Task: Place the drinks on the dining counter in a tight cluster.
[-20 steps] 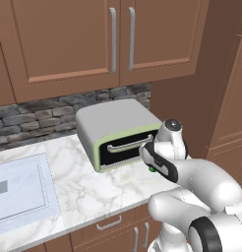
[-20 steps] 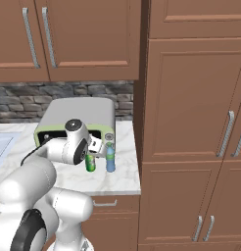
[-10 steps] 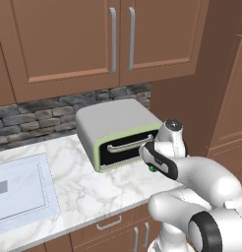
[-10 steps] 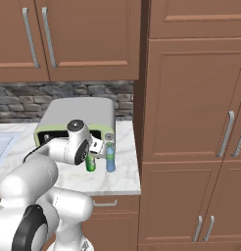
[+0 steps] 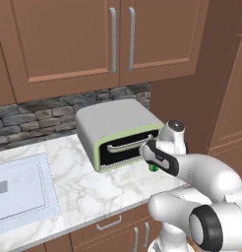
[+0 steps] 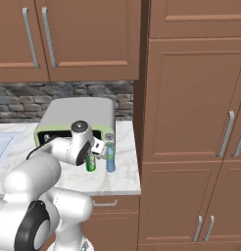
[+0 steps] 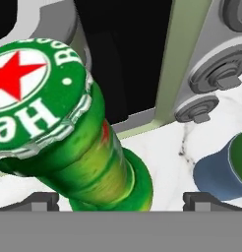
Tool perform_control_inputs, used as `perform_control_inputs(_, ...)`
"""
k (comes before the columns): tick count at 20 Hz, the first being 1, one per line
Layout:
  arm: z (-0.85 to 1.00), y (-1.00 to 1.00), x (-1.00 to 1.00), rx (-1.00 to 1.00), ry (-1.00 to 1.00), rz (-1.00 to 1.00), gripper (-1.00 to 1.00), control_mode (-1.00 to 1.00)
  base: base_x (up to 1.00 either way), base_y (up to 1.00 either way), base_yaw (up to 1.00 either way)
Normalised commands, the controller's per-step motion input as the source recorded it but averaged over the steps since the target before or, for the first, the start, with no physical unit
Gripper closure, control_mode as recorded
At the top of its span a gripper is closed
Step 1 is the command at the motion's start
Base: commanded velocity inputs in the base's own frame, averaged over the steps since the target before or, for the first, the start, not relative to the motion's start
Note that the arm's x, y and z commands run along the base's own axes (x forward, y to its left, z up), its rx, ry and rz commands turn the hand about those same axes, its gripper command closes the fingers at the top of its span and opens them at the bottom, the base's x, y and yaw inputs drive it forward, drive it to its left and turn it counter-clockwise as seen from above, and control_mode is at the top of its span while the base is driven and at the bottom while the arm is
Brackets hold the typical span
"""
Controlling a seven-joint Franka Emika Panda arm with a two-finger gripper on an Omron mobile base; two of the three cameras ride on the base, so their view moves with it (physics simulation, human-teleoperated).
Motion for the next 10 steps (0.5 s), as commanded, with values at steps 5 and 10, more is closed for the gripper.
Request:
perform_control_inputs(5,-0.01,0.0,0.0,0.01,-0.01,0.0,-1.0,-1.0,0.0,0.0,0.0)
perform_control_inputs(10,0.0,0.0,0.0,0.0,0.0,0.0,1.0,-1.0,0.0,0.0,0.0)
